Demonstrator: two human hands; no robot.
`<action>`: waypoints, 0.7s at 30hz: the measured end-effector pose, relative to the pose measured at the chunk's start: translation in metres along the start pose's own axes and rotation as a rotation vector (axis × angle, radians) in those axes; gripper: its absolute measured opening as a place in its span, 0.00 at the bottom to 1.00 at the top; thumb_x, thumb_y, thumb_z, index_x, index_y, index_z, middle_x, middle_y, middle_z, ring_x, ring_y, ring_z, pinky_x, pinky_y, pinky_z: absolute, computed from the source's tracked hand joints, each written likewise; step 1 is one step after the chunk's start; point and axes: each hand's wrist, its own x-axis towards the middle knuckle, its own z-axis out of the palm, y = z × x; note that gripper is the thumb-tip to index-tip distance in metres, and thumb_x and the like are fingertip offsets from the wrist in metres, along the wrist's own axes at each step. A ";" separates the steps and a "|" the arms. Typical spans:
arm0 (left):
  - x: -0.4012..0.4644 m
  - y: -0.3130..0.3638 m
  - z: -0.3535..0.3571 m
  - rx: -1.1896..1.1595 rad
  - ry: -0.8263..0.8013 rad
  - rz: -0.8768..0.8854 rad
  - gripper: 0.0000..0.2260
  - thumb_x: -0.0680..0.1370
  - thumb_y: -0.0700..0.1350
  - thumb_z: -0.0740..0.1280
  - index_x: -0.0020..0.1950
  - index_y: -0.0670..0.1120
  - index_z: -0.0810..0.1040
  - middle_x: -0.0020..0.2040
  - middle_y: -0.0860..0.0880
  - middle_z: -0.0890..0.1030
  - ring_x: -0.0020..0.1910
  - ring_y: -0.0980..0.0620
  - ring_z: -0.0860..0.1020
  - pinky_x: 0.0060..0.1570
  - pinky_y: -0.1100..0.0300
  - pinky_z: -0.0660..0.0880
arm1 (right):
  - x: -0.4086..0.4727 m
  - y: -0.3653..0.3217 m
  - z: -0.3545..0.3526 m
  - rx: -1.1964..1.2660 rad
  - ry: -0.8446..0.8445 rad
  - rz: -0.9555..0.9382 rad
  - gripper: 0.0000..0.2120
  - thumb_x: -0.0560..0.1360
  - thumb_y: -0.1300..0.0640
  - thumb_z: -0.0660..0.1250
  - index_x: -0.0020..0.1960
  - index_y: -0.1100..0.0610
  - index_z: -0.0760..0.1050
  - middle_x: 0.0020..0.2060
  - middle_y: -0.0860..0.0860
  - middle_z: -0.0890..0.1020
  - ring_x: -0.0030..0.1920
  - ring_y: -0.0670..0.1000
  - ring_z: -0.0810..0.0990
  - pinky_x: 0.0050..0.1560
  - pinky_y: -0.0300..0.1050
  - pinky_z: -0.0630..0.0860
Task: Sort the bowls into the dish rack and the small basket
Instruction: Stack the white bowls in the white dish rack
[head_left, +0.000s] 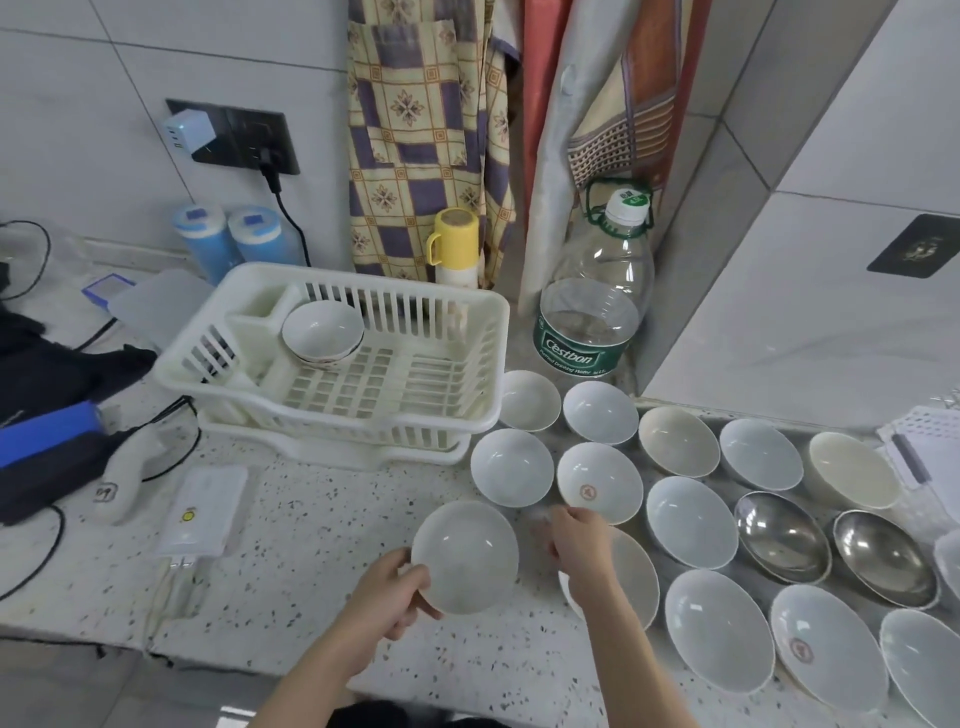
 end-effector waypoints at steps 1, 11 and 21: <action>-0.002 0.001 -0.004 -0.017 0.013 0.010 0.13 0.77 0.37 0.60 0.58 0.49 0.75 0.37 0.37 0.85 0.22 0.54 0.61 0.23 0.63 0.57 | 0.003 -0.001 0.005 -0.029 -0.022 0.019 0.10 0.73 0.62 0.59 0.33 0.59 0.71 0.28 0.55 0.75 0.28 0.52 0.67 0.29 0.40 0.62; -0.017 0.015 -0.039 -0.111 0.063 0.094 0.13 0.76 0.37 0.60 0.57 0.44 0.78 0.38 0.35 0.85 0.20 0.54 0.60 0.22 0.63 0.58 | 0.021 -0.010 0.051 0.137 -0.008 0.227 0.12 0.77 0.60 0.60 0.57 0.64 0.74 0.39 0.57 0.82 0.31 0.51 0.77 0.24 0.38 0.64; -0.028 0.048 -0.073 -0.069 0.005 0.209 0.15 0.74 0.36 0.59 0.58 0.46 0.78 0.37 0.37 0.85 0.21 0.53 0.59 0.22 0.64 0.58 | -0.014 -0.020 0.052 0.104 0.331 0.009 0.12 0.71 0.58 0.63 0.35 0.64 0.80 0.23 0.53 0.81 0.22 0.48 0.72 0.27 0.41 0.68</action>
